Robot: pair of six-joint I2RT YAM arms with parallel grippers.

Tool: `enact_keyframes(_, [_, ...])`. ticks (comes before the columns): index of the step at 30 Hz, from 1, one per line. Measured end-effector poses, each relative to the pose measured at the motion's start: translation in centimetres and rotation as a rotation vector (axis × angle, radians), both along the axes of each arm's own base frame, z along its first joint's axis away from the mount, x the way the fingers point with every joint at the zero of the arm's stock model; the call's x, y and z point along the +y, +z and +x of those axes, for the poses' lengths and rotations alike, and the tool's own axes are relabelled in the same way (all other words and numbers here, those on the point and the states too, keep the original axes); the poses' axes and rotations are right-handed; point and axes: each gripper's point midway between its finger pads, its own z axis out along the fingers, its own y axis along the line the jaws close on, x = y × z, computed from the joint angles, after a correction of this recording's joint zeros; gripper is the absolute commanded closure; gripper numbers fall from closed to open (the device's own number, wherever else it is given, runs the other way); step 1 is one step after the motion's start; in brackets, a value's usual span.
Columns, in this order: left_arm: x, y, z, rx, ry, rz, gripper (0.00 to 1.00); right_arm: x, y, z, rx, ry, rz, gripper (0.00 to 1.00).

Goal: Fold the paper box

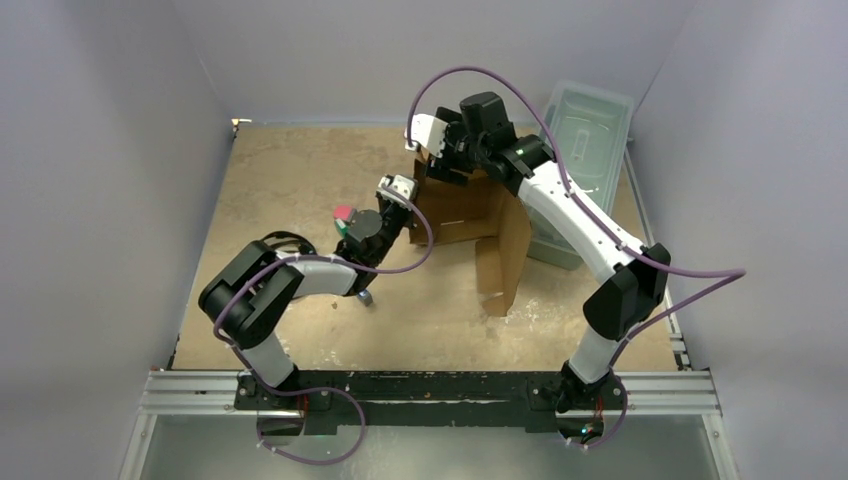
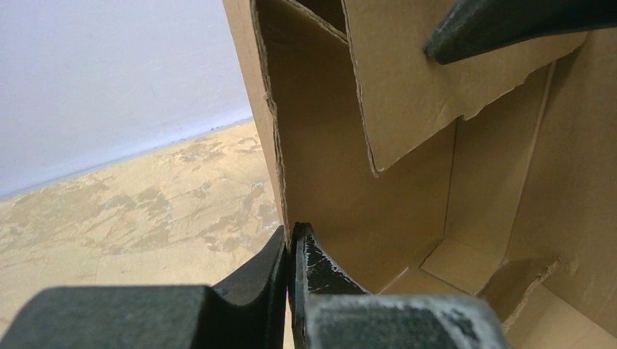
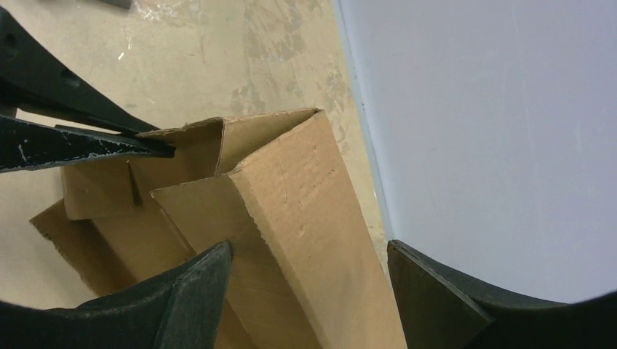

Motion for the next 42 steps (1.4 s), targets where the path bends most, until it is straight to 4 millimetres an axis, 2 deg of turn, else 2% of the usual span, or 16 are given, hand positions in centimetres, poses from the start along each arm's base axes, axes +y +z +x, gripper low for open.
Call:
enact_keyframes(5, [0.5, -0.3, -0.4, 0.024, 0.007, -0.031, 1.00, 0.4, 0.3, -0.2, 0.013, 0.007, 0.042, 0.07])
enact_keyframes(20, [0.8, -0.1, -1.3, 0.151, -0.003, -0.121, 1.00, -0.8, -0.1, -0.7, 0.045, 0.066, 0.013, 0.04])
enact_keyframes(24, [0.7, -0.1, -1.2, 0.169, -0.004, -0.116, 1.00, -0.8, 0.9, -0.2, 0.042, 0.059, 0.031, 0.04])
enact_keyframes(32, [1.1, -0.4, -0.9, 0.184, 0.017, -0.085, 1.00, -0.8, 4.7, 0.0, 0.022, 0.046, 0.133, 0.02])
enact_keyframes(37, [1.8, -0.5, -1.5, 0.180, 0.033, -0.070, 1.00, -1.7, 6.9, -1.7, 0.025, -0.020, 0.254, 0.01])
enact_keyframes(42, [3.2, -0.2, -2.7, 0.172, 0.052, -0.076, 1.00, -5.7, 9.1, -7.9, 0.041, -0.124, 0.458, 0.01])
